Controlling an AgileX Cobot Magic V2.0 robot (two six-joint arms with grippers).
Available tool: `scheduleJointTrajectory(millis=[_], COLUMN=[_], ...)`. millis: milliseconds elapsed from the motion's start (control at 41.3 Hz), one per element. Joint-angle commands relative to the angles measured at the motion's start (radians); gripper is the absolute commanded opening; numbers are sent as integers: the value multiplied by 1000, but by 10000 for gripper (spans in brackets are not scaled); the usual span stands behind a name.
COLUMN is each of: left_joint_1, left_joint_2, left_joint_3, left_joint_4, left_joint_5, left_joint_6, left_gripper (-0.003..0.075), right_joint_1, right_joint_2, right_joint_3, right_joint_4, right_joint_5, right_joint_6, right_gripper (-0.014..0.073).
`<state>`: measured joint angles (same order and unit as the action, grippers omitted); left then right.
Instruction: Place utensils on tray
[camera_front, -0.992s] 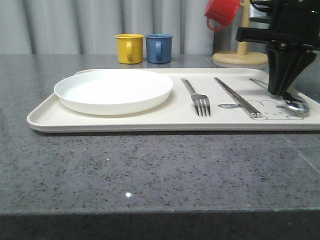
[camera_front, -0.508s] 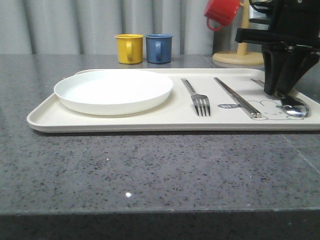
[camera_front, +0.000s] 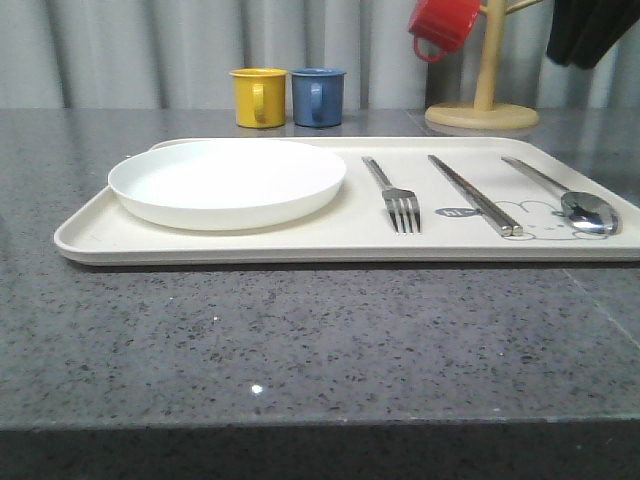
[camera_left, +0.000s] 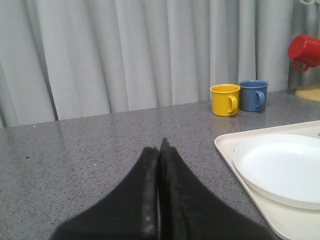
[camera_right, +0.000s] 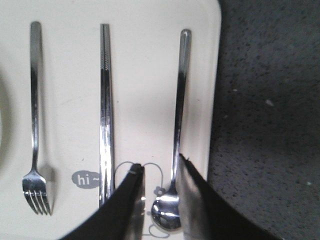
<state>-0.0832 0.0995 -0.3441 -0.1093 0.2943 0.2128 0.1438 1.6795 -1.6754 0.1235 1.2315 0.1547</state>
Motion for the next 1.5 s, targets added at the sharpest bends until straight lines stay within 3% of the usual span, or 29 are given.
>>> scheduleJointTrajectory(millis=[0,218,436,678,1041,1235,1477], left_joint_1=[-7,-7,-7,-7,-7,-7,-7], left_joint_2=[12,12,12,12,12,12,12], left_joint_3=[-26,-26,-26,-26,-26,-26,-26], left_joint_4=[-12,-12,-12,-12,-12,-12,-12], left_joint_5=[-87,-87,-87,-87,-87,-87,-87], left_joint_6=[-7,-7,-7,-7,-7,-7,-7], left_gripper=[-19,-19,-19,-19,-19,-19,-19], right_joint_1=[0,0,0,0,0,0,0], right_joint_2=[-94,-185,-305,-544,-1027,-1341,-1570], right_joint_3=[-33,-33,27,346,964,1215,1285], right_joint_4=[-51,-141,-166,-166,-168,-168,-168], right_joint_5=[30,-18,-96,-342,-772,-836,-855], right_joint_6=[-14,-14,-42,-102,-102,-102,-102], right_gripper=[85,-107,-113,-113,-113,-113,-113])
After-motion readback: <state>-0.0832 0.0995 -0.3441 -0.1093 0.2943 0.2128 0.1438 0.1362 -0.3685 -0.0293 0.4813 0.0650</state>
